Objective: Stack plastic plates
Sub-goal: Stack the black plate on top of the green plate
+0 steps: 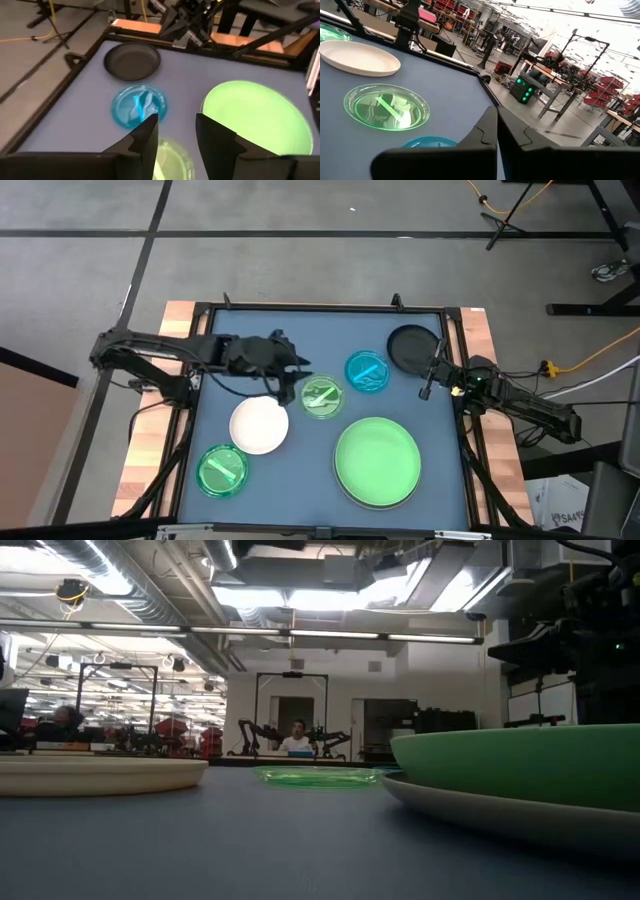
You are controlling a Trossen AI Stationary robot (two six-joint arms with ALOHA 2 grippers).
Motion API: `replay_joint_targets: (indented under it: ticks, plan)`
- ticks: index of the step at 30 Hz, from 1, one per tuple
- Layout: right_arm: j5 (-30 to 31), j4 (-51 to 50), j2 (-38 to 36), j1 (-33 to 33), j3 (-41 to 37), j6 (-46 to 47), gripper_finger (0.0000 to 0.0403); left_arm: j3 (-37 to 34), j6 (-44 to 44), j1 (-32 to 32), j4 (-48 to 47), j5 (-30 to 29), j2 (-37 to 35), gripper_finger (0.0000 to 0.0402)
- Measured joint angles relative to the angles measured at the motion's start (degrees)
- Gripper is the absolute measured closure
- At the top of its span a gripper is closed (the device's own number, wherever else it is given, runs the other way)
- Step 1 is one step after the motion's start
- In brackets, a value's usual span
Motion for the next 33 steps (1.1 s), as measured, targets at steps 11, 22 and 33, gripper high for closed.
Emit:
replay_joint_targets:
  ticks: [11,22,33]
  plan:
    - [1.0,0.0,0.0,0.0,0.0,0.0,0.0364,-9.7,-1.7,-0.1,-1.2,-2.3,-13.3,0.0277]
    - [1.5,-0.6,0.1,0.0,0.4,0.9,0.0280,-33.4,-5.1,-0.1,16.7,-1.6,-28.6,0.0277]
    - [5.9,-10.6,7.6,0.0,11.0,2.0,0.0273,-44.6,-5.2,-0.1,28.2,-1.6,-31.7,0.0277]
